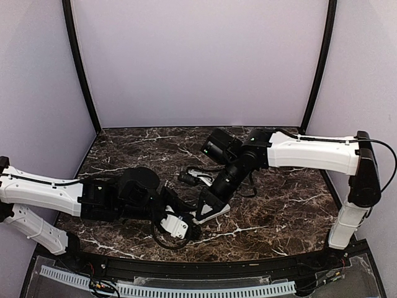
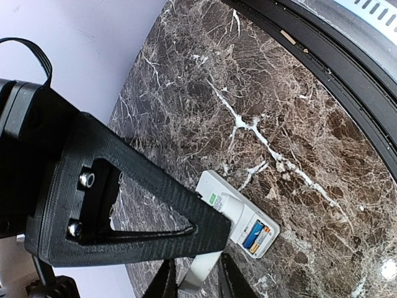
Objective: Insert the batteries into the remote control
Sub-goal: Pass from the right arm to the left
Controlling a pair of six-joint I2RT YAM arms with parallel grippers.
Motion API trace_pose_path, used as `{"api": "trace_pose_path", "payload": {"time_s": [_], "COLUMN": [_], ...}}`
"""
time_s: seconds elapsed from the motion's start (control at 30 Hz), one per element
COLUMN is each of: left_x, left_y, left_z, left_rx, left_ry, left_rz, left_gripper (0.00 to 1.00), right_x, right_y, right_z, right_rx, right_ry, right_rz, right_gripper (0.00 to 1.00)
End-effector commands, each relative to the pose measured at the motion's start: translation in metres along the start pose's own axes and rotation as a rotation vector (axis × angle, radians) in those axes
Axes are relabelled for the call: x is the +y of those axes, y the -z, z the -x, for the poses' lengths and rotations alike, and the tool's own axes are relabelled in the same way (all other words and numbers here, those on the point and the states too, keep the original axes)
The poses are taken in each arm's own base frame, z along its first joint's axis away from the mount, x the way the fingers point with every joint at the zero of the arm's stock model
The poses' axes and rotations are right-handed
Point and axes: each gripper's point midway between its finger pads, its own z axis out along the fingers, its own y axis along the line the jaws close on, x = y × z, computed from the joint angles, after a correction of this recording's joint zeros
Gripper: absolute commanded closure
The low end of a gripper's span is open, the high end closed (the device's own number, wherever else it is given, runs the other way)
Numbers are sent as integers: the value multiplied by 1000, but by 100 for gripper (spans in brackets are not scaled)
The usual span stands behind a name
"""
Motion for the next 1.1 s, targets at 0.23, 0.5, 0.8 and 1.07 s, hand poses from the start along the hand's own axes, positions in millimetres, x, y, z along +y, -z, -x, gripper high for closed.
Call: {"api": "trace_pose_path", "payload": {"time_s": [0.23,0.5,0.8,1.07], "left_x": [-4,8,17,50], "left_y": [-5,-2,3,25], "left_z": [-2,-1,-4,16], "left_rx": [14,16,20,-145], "left_ry": [-15,11,133,473], "left_rz": [-31,31,97,237], "left_gripper": [85,100,100,100], "right_x": [11,9,15,35], "right_y": [-1,-2,22,106], "right_z": [13,13,21,50], "right_rx": [-24,-28,-99,-422], "right_ry": [50,41,81,296], "right_rz": [40,33,3,-145], "right_gripper": [100,100,89,60]}}
